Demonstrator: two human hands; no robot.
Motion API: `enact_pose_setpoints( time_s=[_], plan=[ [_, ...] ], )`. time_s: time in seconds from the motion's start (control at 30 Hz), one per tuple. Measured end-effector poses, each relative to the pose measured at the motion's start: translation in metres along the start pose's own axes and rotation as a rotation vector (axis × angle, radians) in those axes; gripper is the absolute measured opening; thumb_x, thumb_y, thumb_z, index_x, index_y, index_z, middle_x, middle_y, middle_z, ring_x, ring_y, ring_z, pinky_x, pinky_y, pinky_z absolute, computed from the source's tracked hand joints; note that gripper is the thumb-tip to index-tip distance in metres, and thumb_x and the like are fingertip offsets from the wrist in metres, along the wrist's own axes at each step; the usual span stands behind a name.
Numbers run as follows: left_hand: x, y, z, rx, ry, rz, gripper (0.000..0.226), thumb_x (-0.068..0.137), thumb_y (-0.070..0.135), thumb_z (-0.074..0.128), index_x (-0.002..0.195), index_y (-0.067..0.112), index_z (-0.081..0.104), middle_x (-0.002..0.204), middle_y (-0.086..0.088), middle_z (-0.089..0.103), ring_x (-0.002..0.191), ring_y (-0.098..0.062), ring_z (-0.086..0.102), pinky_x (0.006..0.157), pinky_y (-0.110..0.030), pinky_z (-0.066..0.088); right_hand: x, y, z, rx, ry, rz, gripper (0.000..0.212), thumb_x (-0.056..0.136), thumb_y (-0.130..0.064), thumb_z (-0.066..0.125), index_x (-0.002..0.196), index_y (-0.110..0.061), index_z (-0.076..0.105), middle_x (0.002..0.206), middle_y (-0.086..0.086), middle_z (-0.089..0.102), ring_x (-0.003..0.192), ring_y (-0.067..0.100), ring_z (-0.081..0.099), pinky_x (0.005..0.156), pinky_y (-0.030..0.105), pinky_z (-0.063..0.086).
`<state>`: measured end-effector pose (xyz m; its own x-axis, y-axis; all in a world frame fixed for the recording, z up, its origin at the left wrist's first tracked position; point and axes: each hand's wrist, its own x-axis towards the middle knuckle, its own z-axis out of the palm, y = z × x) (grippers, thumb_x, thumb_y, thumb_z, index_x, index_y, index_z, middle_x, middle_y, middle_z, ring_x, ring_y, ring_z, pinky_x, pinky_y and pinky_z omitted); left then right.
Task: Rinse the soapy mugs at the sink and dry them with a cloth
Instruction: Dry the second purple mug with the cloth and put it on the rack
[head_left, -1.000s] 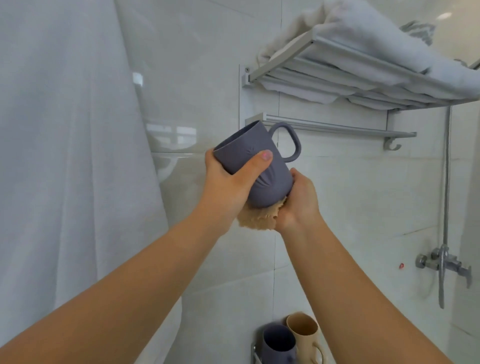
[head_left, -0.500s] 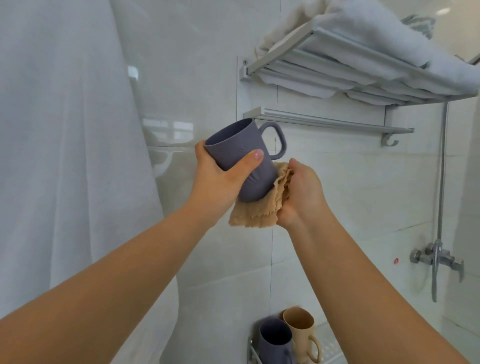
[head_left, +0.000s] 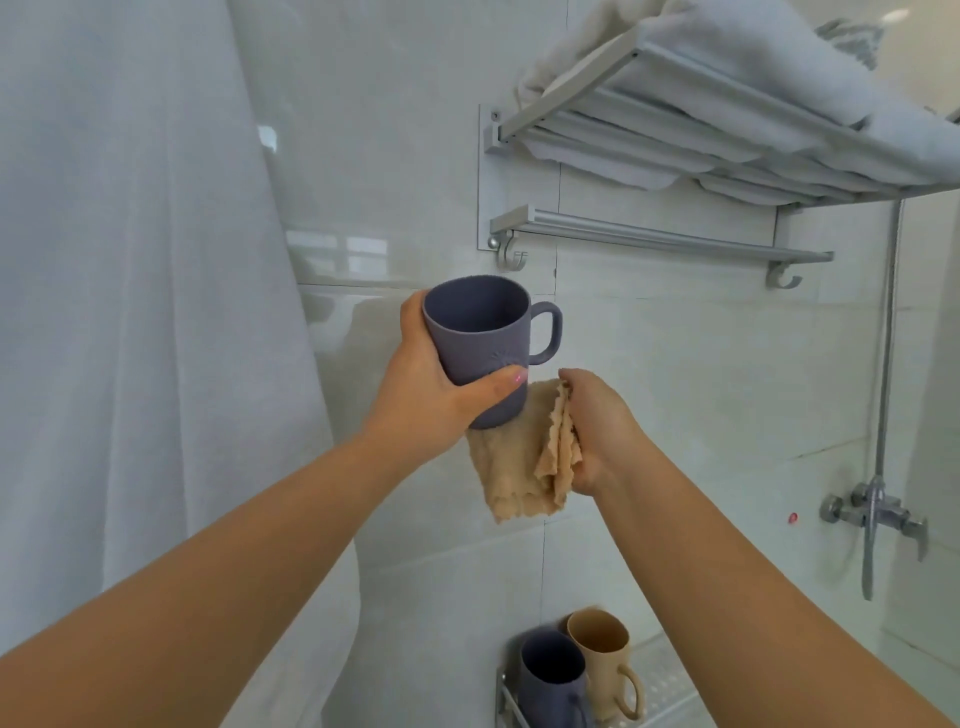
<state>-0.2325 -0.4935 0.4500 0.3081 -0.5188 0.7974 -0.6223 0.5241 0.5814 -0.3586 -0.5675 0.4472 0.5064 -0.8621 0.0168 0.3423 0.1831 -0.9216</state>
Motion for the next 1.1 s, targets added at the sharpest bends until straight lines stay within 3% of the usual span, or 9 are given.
enact_pose_setpoints(
  time_s=[0.13, 0.27, 0.33, 0.43, 0.53, 0.67, 0.9, 1.0, 1.1],
  plan=[
    [-0.001, -0.01, -0.019, 0.215, -0.083, 0.016, 0.083, 0.064, 0.028, 0.089, 0.124, 0.039, 0.032, 0.114, 0.027, 0.049, 0.103, 0.003, 0.054, 0.067, -0.009, 0.051, -0.011, -0.014, -0.017, 0.072, 0.036, -0.118, 0.018, 0.094, -0.019, 0.054, 0.085, -0.005, 0.059, 0.066, 0.009, 0.061, 0.054, 0.019, 0.063, 0.05, 0.024, 0.051],
    [-0.009, -0.017, -0.023, 0.443, -0.26, 0.066, 0.086, 0.06, 0.036, 0.091, 0.128, 0.036, 0.038, 0.12, 0.019, 0.051, 0.107, -0.004, 0.053, 0.081, -0.026, 0.055, -0.032, -0.026, -0.012, -0.224, 0.153, -0.563, 0.014, 0.093, -0.014, 0.051, 0.086, -0.02, 0.061, 0.053, 0.005, 0.06, 0.038, 0.018, 0.056, 0.04, 0.025, 0.043],
    [-0.01, -0.012, -0.018, 0.474, -0.296, 0.086, 0.085, 0.059, 0.035, 0.091, 0.127, 0.036, 0.04, 0.119, 0.017, 0.053, 0.105, -0.003, 0.053, 0.085, -0.031, 0.053, -0.04, -0.014, -0.002, -0.487, 0.033, -0.815, 0.021, 0.093, -0.013, 0.051, 0.086, -0.027, 0.065, 0.072, -0.008, 0.069, 0.049, 0.005, 0.06, 0.038, 0.019, 0.038],
    [-0.009, -0.006, -0.014, 0.43, -0.284, 0.1, 0.08, 0.058, 0.028, 0.09, 0.123, 0.033, 0.044, 0.113, 0.016, 0.057, 0.1, -0.004, 0.057, 0.084, -0.033, 0.052, -0.03, 0.02, -0.001, -0.951, -0.116, -0.96, 0.017, 0.095, -0.027, 0.04, 0.088, -0.033, 0.055, 0.087, -0.016, 0.059, 0.075, 0.004, 0.054, 0.063, 0.02, 0.041],
    [-0.011, -0.003, -0.014, 0.493, -0.311, 0.141, 0.081, 0.059, 0.026, 0.089, 0.127, 0.028, 0.046, 0.114, 0.015, 0.058, 0.101, -0.005, 0.057, 0.086, -0.032, 0.051, -0.028, 0.028, -0.011, -1.064, -0.124, -0.888, 0.028, 0.1, -0.032, 0.035, 0.086, -0.018, 0.054, 0.086, -0.008, 0.054, 0.085, 0.012, 0.05, 0.072, 0.026, 0.04],
    [-0.008, -0.007, -0.008, 0.621, -0.317, 0.255, 0.079, 0.06, 0.032, 0.079, 0.131, 0.023, 0.047, 0.117, 0.008, 0.06, 0.104, -0.015, 0.057, 0.089, -0.041, 0.049, -0.043, 0.016, 0.002, -0.933, -0.187, -0.583, 0.031, 0.096, -0.02, 0.04, 0.071, -0.006, 0.052, 0.071, 0.005, 0.058, 0.064, 0.013, 0.051, 0.06, 0.025, 0.043],
    [-0.024, -0.024, 0.01, 0.793, -0.168, 0.454, 0.064, 0.079, 0.047, 0.049, 0.135, 0.017, 0.042, 0.126, 0.0, 0.058, 0.111, -0.019, 0.052, 0.094, -0.036, 0.041, -0.043, 0.001, 0.018, -0.251, -0.302, -0.221, 0.013, 0.085, -0.004, 0.046, 0.088, -0.008, 0.059, 0.078, 0.008, 0.059, 0.076, 0.022, 0.059, 0.074, 0.036, 0.046],
    [-0.029, -0.027, 0.006, 0.749, -0.166, 0.466, 0.064, 0.077, 0.048, 0.048, 0.134, 0.02, 0.038, 0.125, 0.0, 0.06, 0.11, -0.013, 0.047, 0.093, -0.027, 0.039, -0.041, 0.007, 0.014, -0.379, -0.322, -0.233, 0.015, 0.085, -0.001, 0.047, 0.078, -0.01, 0.057, 0.072, 0.006, 0.057, 0.073, 0.019, 0.057, 0.07, 0.033, 0.045],
    [-0.025, -0.017, -0.006, 0.667, -0.323, 0.344, 0.073, 0.066, 0.051, 0.063, 0.132, 0.027, 0.042, 0.12, 0.009, 0.06, 0.104, -0.01, 0.053, 0.087, -0.028, 0.046, -0.043, 0.011, 0.009, -0.688, -0.339, -0.332, 0.022, 0.082, 0.004, 0.046, 0.068, -0.013, 0.048, 0.061, -0.002, 0.048, 0.061, 0.011, 0.048, 0.056, 0.022, 0.038]
  ],
)
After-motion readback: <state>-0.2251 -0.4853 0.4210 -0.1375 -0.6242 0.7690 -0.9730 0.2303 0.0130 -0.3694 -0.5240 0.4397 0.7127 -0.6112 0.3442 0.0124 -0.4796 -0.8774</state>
